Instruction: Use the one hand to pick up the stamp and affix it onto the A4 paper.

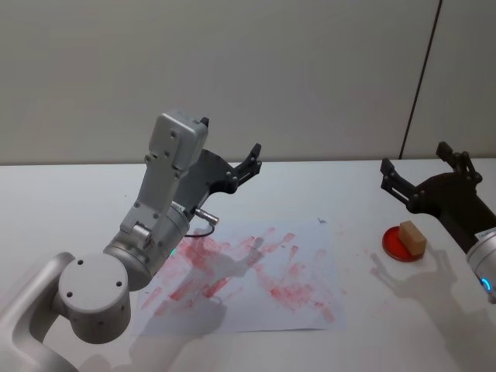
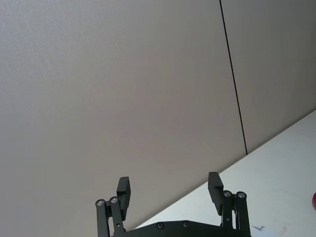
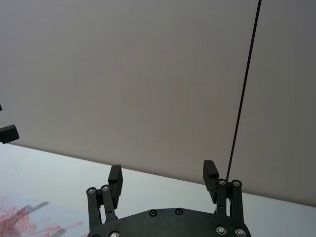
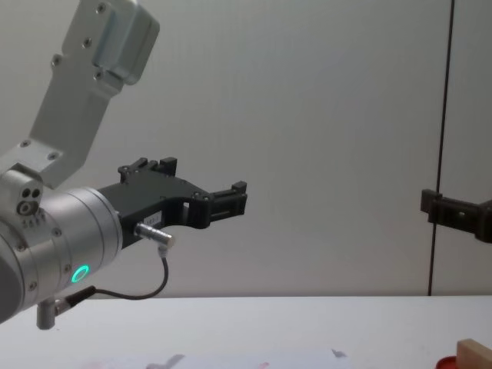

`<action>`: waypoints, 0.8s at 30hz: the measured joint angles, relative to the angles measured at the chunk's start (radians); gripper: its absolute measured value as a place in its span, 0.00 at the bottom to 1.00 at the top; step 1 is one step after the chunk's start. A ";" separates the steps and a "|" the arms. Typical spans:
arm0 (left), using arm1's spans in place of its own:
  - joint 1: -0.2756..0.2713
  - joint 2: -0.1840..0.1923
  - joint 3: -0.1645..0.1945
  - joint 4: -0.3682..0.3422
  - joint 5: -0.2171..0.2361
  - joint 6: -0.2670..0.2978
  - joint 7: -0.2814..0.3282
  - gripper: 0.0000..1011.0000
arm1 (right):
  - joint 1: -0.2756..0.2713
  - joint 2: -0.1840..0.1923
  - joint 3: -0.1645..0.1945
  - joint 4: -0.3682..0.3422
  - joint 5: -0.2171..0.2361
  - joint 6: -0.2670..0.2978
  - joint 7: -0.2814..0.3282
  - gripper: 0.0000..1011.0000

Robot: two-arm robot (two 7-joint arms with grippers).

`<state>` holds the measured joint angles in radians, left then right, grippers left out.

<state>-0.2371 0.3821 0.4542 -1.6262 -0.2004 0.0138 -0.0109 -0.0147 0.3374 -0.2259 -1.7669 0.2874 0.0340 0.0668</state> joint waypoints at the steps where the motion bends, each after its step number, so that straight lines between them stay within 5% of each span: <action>1: 0.000 0.000 0.000 0.000 0.000 0.000 0.000 0.99 | 0.000 0.000 0.000 0.000 0.000 0.000 0.000 0.99; 24: 0.000 0.000 0.000 0.000 0.000 0.000 0.000 0.99 | 0.000 0.000 0.000 0.000 0.000 0.000 0.000 0.99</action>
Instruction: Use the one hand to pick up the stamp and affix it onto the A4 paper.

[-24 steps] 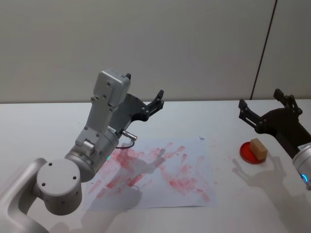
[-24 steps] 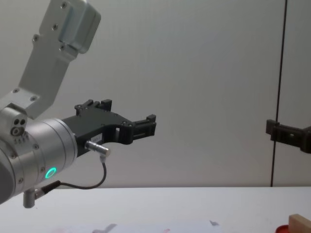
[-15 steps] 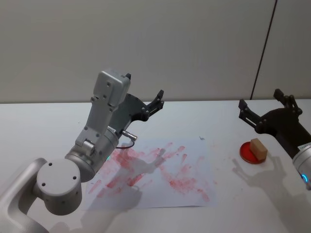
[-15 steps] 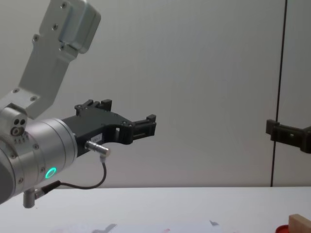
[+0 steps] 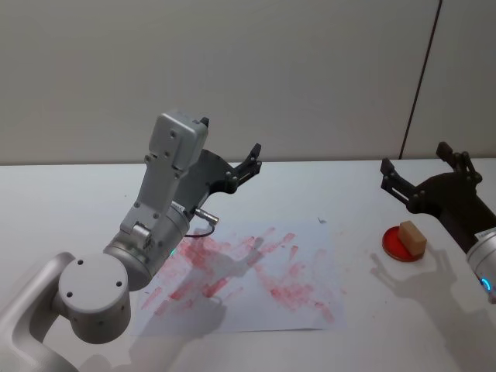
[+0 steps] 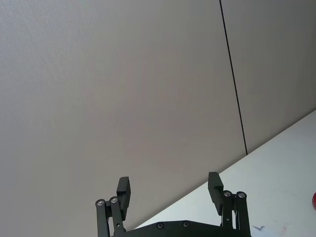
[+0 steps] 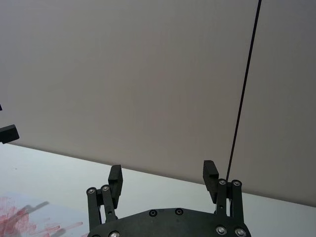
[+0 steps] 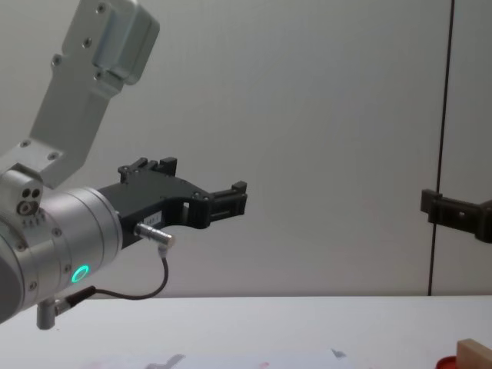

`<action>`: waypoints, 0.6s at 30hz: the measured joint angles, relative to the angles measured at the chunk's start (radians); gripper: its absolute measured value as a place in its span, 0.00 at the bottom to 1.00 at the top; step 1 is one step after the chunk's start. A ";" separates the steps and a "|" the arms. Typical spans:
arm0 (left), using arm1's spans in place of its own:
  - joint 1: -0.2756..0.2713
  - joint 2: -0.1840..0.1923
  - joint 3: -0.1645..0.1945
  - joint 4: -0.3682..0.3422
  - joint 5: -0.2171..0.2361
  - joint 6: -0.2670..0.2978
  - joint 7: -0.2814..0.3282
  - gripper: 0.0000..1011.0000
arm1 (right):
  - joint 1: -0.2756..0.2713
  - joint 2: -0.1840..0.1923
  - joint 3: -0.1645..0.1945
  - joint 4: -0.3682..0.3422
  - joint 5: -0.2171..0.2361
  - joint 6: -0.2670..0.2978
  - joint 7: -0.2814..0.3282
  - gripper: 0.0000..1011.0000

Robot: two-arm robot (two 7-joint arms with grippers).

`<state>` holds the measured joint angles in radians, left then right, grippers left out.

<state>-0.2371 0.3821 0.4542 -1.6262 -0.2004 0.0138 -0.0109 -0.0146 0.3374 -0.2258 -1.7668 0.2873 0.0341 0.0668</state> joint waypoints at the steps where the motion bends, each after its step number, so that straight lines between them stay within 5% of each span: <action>1: 0.000 0.000 0.000 0.000 0.000 0.000 0.000 0.99 | 0.000 0.000 0.000 0.000 0.000 0.000 0.000 0.99; 18: 0.000 0.000 0.000 0.000 0.000 0.000 0.000 0.99 | -0.024 0.017 0.015 -0.025 0.025 0.018 -0.023 0.99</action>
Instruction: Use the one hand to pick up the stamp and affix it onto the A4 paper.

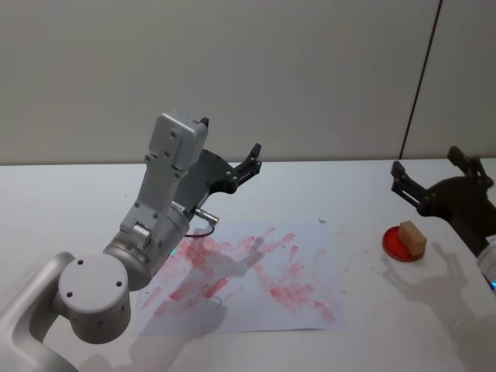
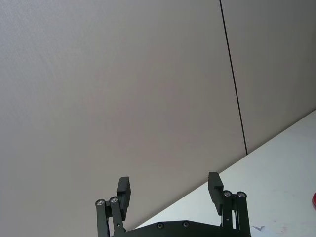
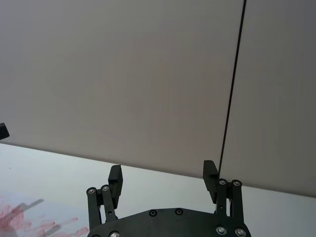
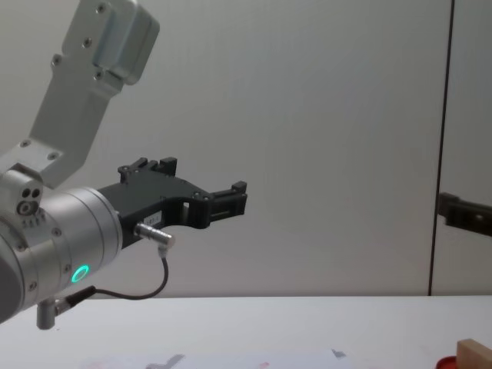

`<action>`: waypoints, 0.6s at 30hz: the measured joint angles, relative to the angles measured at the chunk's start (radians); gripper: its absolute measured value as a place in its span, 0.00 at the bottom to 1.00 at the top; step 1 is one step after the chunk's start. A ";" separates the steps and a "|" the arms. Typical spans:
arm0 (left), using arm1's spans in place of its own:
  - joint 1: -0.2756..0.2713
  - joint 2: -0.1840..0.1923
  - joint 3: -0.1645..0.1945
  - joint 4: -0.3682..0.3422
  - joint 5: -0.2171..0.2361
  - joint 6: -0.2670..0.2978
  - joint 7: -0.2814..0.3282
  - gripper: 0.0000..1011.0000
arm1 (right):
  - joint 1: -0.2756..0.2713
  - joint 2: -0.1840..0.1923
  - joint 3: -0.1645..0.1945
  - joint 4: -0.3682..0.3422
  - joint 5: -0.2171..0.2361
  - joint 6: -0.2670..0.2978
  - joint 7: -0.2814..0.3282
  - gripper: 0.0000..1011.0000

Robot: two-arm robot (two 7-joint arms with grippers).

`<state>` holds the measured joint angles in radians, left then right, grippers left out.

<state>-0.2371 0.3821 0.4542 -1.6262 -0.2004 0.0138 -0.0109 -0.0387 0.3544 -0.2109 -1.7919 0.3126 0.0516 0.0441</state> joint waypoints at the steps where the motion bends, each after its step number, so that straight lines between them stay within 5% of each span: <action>1: 0.000 0.000 0.000 0.000 0.000 0.000 0.000 0.99 | -0.009 0.007 0.005 -0.009 0.010 0.009 -0.009 0.99; 10: 0.000 0.000 0.000 0.000 0.000 0.000 0.000 0.99 | -0.076 0.053 0.036 -0.054 0.054 0.074 -0.072 0.99; 18: 0.000 0.000 0.000 0.000 0.000 0.000 0.000 0.99 | -0.091 0.064 0.043 -0.033 0.042 0.140 -0.097 0.99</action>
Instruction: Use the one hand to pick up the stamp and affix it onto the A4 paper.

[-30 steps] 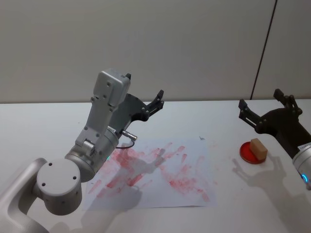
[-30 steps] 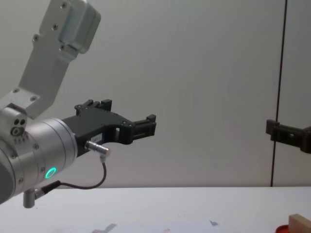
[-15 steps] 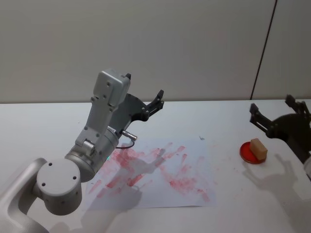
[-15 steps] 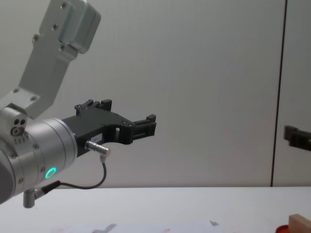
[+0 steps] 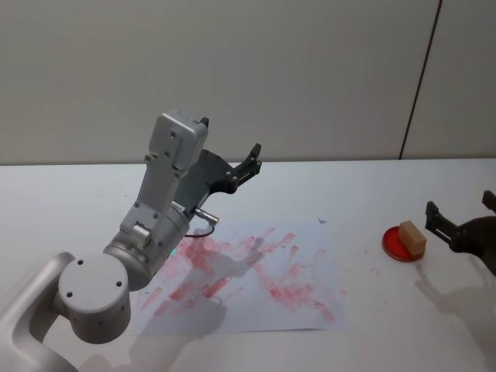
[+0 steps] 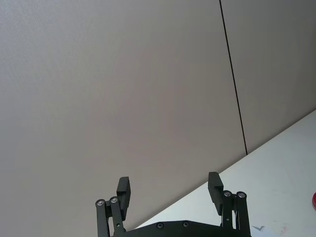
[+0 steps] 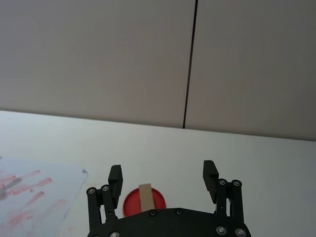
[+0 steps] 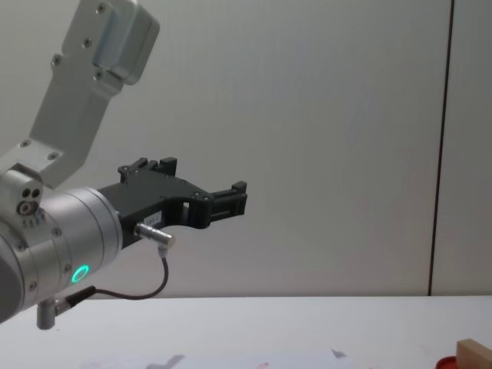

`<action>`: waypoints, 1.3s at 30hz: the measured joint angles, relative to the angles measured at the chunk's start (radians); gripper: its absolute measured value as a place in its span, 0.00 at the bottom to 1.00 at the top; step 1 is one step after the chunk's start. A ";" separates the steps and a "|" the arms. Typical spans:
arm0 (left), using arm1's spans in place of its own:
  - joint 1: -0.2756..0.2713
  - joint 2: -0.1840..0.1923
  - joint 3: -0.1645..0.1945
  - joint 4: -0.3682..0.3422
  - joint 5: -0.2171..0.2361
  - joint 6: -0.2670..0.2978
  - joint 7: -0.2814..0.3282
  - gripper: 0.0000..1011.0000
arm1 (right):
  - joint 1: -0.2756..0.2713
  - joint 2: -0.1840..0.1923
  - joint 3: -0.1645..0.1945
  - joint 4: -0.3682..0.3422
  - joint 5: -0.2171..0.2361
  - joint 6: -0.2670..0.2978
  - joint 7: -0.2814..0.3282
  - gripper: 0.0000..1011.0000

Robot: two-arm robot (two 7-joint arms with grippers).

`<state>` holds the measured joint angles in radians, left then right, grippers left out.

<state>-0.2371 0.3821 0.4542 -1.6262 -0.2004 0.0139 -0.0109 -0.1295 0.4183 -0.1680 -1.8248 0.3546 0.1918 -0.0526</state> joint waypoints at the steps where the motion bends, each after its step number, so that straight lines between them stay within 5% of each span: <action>1: 0.000 0.000 0.000 0.000 0.000 0.000 0.000 0.99 | 0.000 0.000 0.000 0.000 0.000 0.000 0.000 0.99; 33: 0.000 0.000 0.000 0.000 0.000 0.000 0.000 0.99 | 0.197 -0.123 -0.073 0.306 -0.213 0.103 0.110 0.99; 39: 0.000 0.000 0.000 0.000 0.000 0.000 0.000 0.99 | 0.214 -0.133 -0.078 0.334 -0.231 0.108 0.118 0.87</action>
<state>-0.2371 0.3821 0.4542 -1.6262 -0.2004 0.0138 -0.0110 0.0848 0.2851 -0.2464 -1.4906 0.1236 0.2993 0.0657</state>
